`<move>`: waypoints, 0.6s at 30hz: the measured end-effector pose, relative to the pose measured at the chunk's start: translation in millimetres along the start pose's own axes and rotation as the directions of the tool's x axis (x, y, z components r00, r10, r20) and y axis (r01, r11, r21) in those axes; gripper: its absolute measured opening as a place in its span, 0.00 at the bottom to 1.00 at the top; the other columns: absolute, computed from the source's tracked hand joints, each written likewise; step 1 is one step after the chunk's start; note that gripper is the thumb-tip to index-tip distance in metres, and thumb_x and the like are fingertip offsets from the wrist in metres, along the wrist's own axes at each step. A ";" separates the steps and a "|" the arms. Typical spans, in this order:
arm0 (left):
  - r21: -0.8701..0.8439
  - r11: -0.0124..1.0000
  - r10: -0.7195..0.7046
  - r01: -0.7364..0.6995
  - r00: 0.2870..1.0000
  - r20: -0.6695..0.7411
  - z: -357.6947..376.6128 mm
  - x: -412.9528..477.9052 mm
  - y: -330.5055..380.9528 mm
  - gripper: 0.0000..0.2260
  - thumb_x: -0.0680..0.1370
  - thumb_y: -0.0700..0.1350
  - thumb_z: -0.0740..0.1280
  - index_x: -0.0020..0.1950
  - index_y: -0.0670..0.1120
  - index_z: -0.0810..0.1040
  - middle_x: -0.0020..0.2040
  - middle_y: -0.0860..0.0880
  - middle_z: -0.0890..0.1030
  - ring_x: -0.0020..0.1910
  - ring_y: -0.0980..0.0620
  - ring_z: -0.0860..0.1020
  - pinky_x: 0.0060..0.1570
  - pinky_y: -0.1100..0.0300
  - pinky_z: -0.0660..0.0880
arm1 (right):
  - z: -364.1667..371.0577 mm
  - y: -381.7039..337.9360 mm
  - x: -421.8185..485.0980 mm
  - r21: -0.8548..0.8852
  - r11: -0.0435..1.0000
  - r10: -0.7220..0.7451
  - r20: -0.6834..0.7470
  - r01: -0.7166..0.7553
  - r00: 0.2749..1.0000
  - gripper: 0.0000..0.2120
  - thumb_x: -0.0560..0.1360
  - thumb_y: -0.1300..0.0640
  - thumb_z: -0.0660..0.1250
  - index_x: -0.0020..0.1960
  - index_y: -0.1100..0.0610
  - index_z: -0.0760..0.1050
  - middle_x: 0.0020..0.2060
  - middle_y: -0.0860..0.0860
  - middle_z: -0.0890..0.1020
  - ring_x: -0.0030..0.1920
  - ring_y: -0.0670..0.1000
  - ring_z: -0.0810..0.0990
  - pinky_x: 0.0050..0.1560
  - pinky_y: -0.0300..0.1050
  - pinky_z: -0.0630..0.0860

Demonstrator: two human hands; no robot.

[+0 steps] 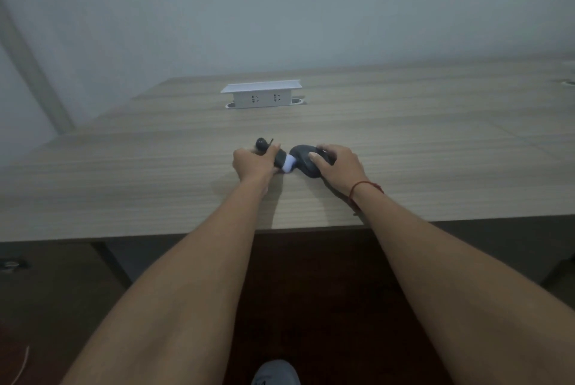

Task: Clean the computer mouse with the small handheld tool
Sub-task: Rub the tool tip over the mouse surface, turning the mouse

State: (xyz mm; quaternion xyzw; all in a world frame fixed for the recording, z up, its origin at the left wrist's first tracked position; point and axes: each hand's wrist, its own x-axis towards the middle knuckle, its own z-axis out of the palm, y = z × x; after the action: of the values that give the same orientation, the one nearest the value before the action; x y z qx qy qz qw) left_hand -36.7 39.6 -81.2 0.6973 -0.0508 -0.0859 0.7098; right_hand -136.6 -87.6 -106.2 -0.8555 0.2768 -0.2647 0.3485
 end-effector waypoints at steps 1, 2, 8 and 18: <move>0.019 1.000 0.013 -0.012 0.998 -0.055 0.0 0.3 -2.7 0.12 0.69 0.44 0.77 0.45 0.38 0.80 0.48 0.38 0.84 0.45 0.42 0.84 0.47 0.48 0.83 | -0.8 0.3 -0.8 0.009 1.000 -0.003 0.009 0.003 1.000 0.23 0.76 0.43 0.65 0.67 0.52 0.74 0.64 0.50 0.79 0.65 0.53 0.76 0.66 0.54 0.72; 0.038 0.999 0.029 -0.025 0.995 -0.096 -0.6 0.2 -3.8 0.12 0.70 0.46 0.77 0.44 0.40 0.79 0.49 0.38 0.84 0.46 0.43 0.84 0.49 0.48 0.83 | -1.1 0.0 -2.2 0.015 1.000 0.000 0.017 0.000 1.000 0.25 0.75 0.41 0.65 0.68 0.53 0.73 0.64 0.51 0.79 0.64 0.53 0.76 0.65 0.54 0.73; 0.106 0.987 0.143 -0.125 0.972 -0.185 -12.7 2.2 8.2 0.15 0.73 0.51 0.73 0.48 0.39 0.81 0.47 0.43 0.83 0.44 0.47 0.81 0.50 0.56 0.80 | 7.4 -7.0 -9.2 -0.219 0.976 0.013 0.097 0.009 0.995 0.50 0.59 0.25 0.68 0.72 0.53 0.65 0.67 0.52 0.74 0.66 0.55 0.72 0.65 0.56 0.72; 0.209 0.935 0.276 -0.285 0.958 0.073 -2.3 -16.9 14.3 0.15 0.69 0.47 0.77 0.47 0.37 0.82 0.43 0.45 0.82 0.44 0.47 0.82 0.49 0.55 0.80 | 7.1 -10.7 -11.1 -0.127 0.992 0.027 0.010 -0.026 1.000 0.28 0.62 0.38 0.75 0.54 0.52 0.75 0.47 0.48 0.80 0.48 0.51 0.79 0.51 0.52 0.80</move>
State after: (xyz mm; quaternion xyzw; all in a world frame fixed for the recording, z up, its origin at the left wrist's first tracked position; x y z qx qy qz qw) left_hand -52.1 45.3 -66.2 0.7543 -0.1738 0.0074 0.6331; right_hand -136.8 -70.6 -105.5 -0.8736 0.3023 -0.2372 0.2986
